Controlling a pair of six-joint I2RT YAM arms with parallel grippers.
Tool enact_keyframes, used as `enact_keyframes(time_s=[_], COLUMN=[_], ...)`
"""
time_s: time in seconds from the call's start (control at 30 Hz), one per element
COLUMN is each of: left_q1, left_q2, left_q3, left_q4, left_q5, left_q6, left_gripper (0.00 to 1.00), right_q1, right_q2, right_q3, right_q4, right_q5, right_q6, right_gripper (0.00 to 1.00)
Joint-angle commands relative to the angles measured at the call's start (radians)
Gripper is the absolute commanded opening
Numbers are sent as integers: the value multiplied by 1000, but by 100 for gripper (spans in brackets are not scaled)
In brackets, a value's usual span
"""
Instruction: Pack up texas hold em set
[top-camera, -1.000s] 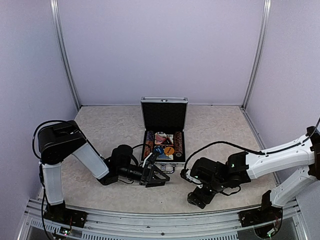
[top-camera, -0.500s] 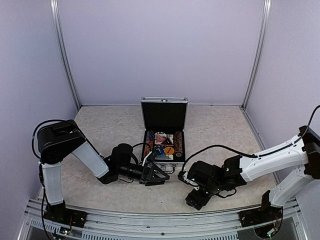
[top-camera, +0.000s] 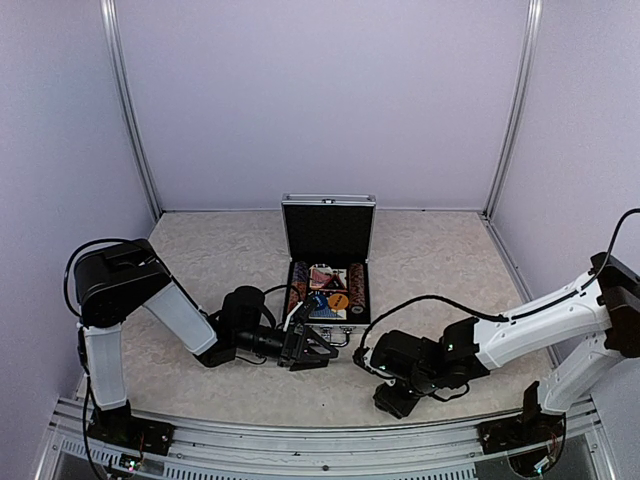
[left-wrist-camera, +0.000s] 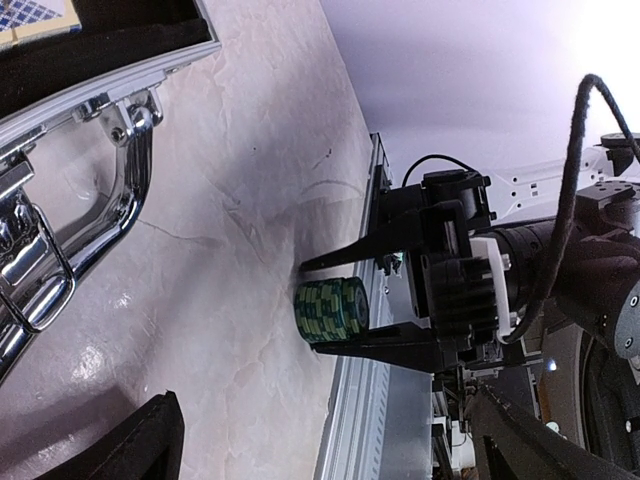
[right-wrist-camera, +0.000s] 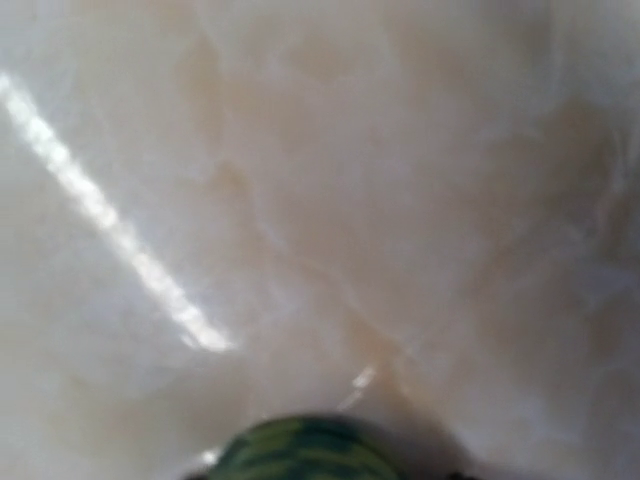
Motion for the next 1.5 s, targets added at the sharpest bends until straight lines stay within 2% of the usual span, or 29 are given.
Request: enact_keyframes(time_s=[0.0,0.13,0.27,0.5,0.57,0.6,1.47], left_q1=[16,16,16,16,16,16,-13], left_q2=[33,34,38,40,42,42,98], left_q3=[-12,-11,-9,-9,-8,-8,41], left_q4=[-68,-68,-67,-68,-68,-68,31], left_q5=[-23,-21,-19,-18,-18,-18,42], left_q6=[26,25,24,24,25,25,-28], left_gripper=[99,99,99,99,99,99,99], right_q1=[14,16,15,16,16,16,15], right_q2=[43,37,36,38,39,40,44], right_q3=[-35,-43,-44,-34,-23,-16,198], right_q4=[14,26,30,23,12,7,-123], right_q5=[-16,-25,-37,-49,-47,-47,-18], right_q6=[14,18,17,6,-3,-9,-120], right_gripper=[49,39,21,10,1,0,0])
